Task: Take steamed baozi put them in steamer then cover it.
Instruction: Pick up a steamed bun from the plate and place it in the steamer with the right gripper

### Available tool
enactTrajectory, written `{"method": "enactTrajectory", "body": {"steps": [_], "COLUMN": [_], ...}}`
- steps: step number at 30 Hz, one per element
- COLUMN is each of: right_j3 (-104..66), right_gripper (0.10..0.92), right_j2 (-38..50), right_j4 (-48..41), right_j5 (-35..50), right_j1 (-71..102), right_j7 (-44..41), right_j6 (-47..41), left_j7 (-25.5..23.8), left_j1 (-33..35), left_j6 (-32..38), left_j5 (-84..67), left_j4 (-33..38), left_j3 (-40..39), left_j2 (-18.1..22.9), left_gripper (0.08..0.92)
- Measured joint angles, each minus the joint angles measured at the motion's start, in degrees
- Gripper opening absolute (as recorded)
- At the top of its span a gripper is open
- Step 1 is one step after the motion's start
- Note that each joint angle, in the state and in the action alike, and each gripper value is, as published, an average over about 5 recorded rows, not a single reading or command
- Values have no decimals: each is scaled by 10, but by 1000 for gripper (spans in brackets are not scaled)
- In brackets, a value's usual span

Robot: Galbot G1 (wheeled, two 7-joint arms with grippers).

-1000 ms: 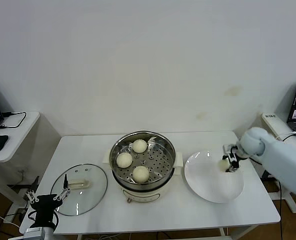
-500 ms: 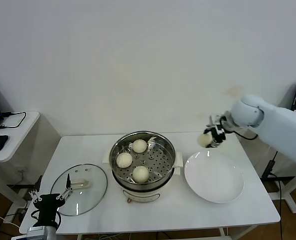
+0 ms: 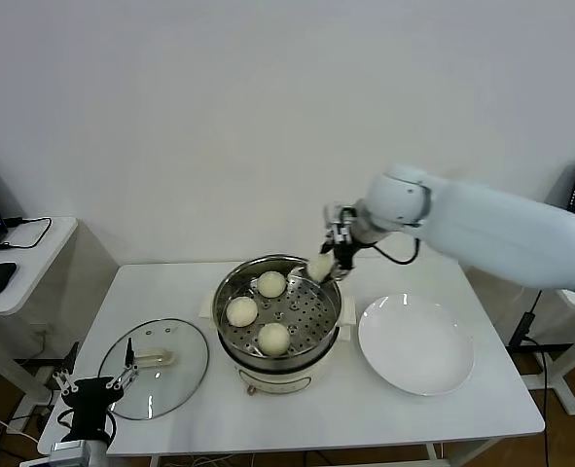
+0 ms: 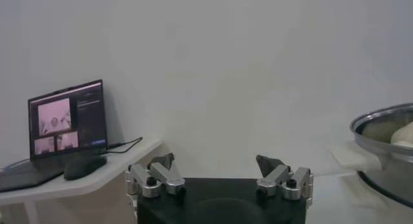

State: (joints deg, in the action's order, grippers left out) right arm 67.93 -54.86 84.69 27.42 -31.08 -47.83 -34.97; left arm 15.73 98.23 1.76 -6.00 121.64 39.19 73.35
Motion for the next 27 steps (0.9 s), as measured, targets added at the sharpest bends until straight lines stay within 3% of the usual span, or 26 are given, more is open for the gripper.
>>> {"method": "enactTrajectory", "body": {"steps": [10, 21, 27], "right_j3": [25, 35, 33], "right_gripper": [602, 608, 716], "right_j2": [-68, -86, -85], "right_j4": [-26, -43, -41], "right_j5": [31, 20, 15], "right_j1": [26, 54, 59], "right_j7": [32, 41, 42], "right_j6": [-41, -57, -61], "left_j7": [1, 1, 1], "left_j1": [-1, -2, -3], "left_j6": [1, 3, 3], "left_j5": [-2, -2, -2], "left_j4": [0, -4, -5], "left_j3": [-1, -1, -2], "left_j2": [3, 2, 2], "left_gripper": [823, 823, 823]}}
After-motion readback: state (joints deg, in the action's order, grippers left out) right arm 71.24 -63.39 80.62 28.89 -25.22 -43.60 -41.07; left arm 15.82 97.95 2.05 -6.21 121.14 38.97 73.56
